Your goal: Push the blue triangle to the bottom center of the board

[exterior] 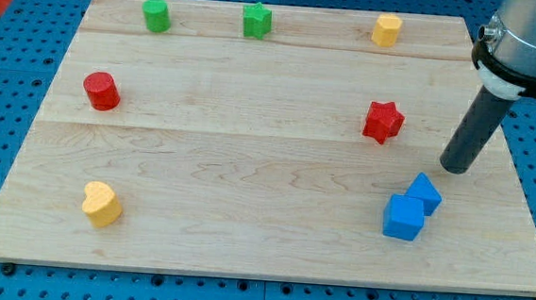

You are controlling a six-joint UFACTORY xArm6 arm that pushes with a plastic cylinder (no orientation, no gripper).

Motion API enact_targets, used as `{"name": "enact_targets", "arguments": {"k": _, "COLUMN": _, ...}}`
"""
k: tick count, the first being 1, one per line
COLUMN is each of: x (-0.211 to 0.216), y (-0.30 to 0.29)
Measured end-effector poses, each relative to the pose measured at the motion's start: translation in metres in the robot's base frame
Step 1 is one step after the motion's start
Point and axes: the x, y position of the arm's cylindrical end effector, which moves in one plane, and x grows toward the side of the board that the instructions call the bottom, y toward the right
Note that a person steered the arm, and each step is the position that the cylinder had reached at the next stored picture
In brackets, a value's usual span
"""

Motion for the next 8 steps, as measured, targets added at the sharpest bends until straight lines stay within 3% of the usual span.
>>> {"name": "enact_targets", "arguments": {"k": 2, "x": 0.023, "y": 0.037}}
{"name": "enact_targets", "arguments": {"k": 4, "x": 0.088, "y": 0.047}}
{"name": "enact_targets", "arguments": {"k": 8, "x": 0.054, "y": 0.003}}
